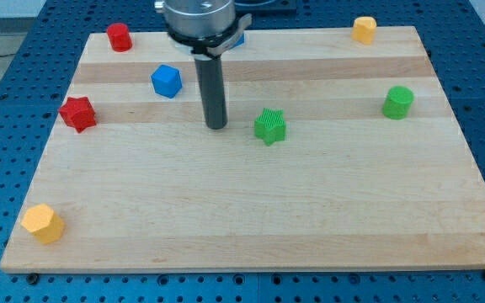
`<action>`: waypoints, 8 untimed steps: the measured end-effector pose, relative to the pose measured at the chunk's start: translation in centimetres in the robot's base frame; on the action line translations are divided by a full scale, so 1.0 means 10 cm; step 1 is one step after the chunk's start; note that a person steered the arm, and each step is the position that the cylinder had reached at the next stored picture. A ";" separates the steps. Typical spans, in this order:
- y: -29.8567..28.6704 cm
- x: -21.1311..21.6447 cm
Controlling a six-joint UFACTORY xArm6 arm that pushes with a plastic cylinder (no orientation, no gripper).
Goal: Push the green star bottom center of the board
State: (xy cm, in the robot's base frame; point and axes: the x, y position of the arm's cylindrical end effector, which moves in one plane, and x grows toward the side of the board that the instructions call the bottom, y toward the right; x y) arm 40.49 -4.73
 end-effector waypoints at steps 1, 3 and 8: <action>0.26 -0.16; 0.79 -0.09; 0.57 0.31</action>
State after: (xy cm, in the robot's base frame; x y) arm 43.58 0.95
